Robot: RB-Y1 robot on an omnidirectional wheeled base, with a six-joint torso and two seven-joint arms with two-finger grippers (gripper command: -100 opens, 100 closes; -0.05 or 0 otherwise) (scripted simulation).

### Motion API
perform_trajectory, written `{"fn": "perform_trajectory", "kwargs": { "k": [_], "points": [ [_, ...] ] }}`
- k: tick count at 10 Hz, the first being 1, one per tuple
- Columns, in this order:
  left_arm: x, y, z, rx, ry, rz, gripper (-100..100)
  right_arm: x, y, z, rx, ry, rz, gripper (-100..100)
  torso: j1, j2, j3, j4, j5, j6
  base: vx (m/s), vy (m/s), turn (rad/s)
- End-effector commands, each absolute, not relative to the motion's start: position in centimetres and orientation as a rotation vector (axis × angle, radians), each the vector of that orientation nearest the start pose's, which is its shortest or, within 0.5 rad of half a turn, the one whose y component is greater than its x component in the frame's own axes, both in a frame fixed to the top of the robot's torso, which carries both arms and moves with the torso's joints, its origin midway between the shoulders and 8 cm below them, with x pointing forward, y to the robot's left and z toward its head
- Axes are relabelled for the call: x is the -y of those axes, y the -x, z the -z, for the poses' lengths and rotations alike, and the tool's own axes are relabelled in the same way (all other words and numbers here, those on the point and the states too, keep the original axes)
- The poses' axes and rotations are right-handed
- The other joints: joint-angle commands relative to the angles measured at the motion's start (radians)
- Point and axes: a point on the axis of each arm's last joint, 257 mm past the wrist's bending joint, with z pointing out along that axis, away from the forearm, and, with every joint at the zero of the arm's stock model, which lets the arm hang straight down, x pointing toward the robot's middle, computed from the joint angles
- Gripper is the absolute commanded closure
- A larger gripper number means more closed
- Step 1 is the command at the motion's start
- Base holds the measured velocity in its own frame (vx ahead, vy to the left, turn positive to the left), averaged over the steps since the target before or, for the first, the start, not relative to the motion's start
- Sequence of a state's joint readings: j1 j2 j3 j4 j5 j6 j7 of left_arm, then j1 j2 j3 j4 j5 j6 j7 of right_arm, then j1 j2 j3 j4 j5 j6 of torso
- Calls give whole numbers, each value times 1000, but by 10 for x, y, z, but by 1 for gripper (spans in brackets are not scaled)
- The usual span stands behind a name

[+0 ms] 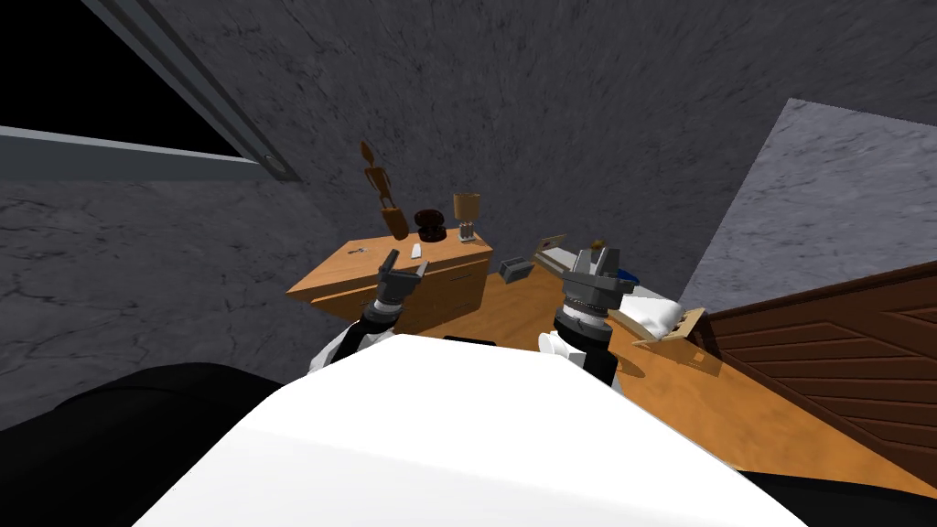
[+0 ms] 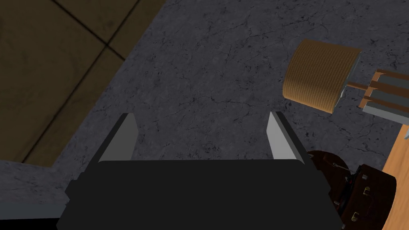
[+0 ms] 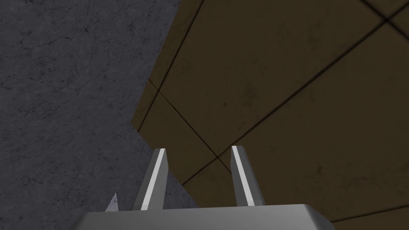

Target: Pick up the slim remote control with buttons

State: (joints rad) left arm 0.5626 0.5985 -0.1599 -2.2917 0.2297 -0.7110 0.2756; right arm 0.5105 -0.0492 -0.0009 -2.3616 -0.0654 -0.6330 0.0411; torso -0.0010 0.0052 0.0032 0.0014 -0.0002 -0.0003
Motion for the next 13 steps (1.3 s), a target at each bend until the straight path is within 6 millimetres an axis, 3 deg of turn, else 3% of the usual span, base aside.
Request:
{"fn": "perform_trajectory", "kwargs": {
  "k": [1,2,4,5,7,8,10,11,13],
  "points": [
    [-202,-302,-14,-921,504,1910,-100,274,-300,-79,-477,-484,-1347,0,0,0,0,0,0,0,-36,-28,37],
    [-198,-300,0,-948,561,1980,-100,274,-300,-79,-477,-484,-1347,0,0,-2,-1,0,0,0,-70,-52,-179],
    [-194,-298,3,-1001,539,1977,-100,274,-300,-79,-477,-484,-1347,0,0,0,0,0,0,0,-57,-27,-32],
    [-192,-295,19,-1030,608,2041,-100,274,-300,-79,-477,-484,-1347,0,1,-2,-1,0,0,0,-71,-52,-184],
    [-188,-294,23,-1090,586,2036,-100,274,-300,-79,-477,-484,-1347,0,-1,0,0,0,0,0,-58,-32,-33],
    [-187,-290,40,-1118,668,2094,-100,274,-300,-79,-477,-484,-1347,0,1,-2,-1,0,0,0,-55,-46,-172],
    [-184,-287,45,-1186,645,2085,-100,274,-300,-79,-477,-484,-1347,0,0,-1,0,0,0,0,-57,-32,-42],
    [-185,-282,63,-1212,740,2134,-100,274,-300,-79,-477,-484,-1347,0,1,-2,-1,0,0,0,-62,-33,-150],
    [-183,-279,68,-1286,717,2121,-100,274,-300,-79,-477,-484,-1347,0,0,-1,0,0,0,0,-53,-41,-58]
  ]
}}
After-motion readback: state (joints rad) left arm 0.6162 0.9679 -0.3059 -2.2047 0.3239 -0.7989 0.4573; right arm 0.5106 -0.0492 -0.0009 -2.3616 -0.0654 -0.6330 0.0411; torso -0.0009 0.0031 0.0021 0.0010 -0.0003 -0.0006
